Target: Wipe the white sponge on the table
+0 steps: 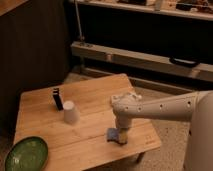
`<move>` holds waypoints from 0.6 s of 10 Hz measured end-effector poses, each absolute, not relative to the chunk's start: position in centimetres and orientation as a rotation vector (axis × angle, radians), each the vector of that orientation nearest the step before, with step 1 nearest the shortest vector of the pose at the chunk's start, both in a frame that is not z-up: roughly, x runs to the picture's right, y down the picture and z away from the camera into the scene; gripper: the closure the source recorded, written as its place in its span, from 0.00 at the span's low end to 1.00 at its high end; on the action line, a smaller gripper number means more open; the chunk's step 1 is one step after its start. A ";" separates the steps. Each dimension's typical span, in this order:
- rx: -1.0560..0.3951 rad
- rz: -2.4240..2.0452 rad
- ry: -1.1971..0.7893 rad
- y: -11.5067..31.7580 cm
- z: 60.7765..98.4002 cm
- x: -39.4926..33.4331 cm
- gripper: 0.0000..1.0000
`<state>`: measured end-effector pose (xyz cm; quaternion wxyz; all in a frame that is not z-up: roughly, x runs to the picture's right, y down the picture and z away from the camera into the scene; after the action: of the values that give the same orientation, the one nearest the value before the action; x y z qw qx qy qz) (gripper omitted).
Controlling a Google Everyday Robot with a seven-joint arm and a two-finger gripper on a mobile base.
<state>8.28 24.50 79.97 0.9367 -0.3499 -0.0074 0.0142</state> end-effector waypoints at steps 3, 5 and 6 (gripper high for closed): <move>-0.716 0.016 -0.083 25.4 77.6 6.7 0.87; -0.712 0.009 -0.127 25.3 76.8 5.0 0.87; -0.714 0.006 -0.151 25.4 76.7 3.8 0.87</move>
<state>3.85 25.42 76.72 0.9341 -0.3493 -0.0738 0.0031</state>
